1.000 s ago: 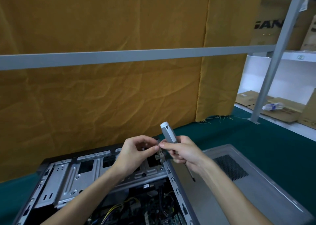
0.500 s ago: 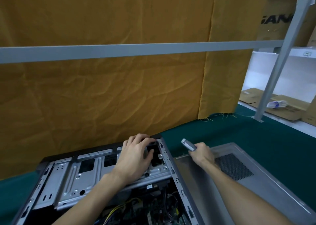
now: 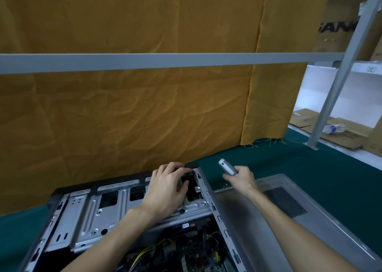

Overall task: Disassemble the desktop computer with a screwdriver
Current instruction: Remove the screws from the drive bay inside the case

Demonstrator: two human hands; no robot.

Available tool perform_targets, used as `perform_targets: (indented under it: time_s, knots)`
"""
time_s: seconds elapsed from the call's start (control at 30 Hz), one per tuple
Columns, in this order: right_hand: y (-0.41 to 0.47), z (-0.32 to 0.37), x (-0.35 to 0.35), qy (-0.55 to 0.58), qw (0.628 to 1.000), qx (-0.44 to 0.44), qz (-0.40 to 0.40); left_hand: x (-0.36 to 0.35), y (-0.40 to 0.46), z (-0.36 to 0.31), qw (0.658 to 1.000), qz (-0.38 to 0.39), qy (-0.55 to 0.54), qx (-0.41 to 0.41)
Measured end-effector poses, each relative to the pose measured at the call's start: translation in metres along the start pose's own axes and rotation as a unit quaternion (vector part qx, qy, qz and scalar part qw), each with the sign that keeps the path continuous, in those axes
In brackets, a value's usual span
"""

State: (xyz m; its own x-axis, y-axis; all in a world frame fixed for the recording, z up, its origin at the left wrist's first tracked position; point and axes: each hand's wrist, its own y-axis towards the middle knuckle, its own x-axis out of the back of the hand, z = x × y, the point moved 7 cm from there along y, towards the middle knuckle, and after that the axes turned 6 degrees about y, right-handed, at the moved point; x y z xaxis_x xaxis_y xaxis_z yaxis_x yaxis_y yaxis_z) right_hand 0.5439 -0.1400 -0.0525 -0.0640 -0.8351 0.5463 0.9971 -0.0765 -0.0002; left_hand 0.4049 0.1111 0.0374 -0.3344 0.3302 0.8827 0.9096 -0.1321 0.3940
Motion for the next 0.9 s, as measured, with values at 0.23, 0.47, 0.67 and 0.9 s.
perform_targets:
  time_s: [0.23,0.47,0.67,0.9]
  knots:
    - [-0.067,0.143,0.014,0.234,0.967,0.081,0.057,0.018,-0.009,0.009,0.99,0.086,-0.106,-0.027]
    - [-0.144,0.232,-0.011,0.462,0.871,0.083,0.144,0.045,-0.039,0.031,0.969,0.058,-0.239,0.038]
    - [-0.171,0.234,-0.047,0.485,0.865,0.072,0.108,0.052,-0.051,0.023,0.932,0.174,-0.317,0.005]
    - [-0.187,0.233,-0.067,0.491,0.854,0.115,0.128,0.054,-0.05,0.024,0.939,0.172,-0.295,-0.042]
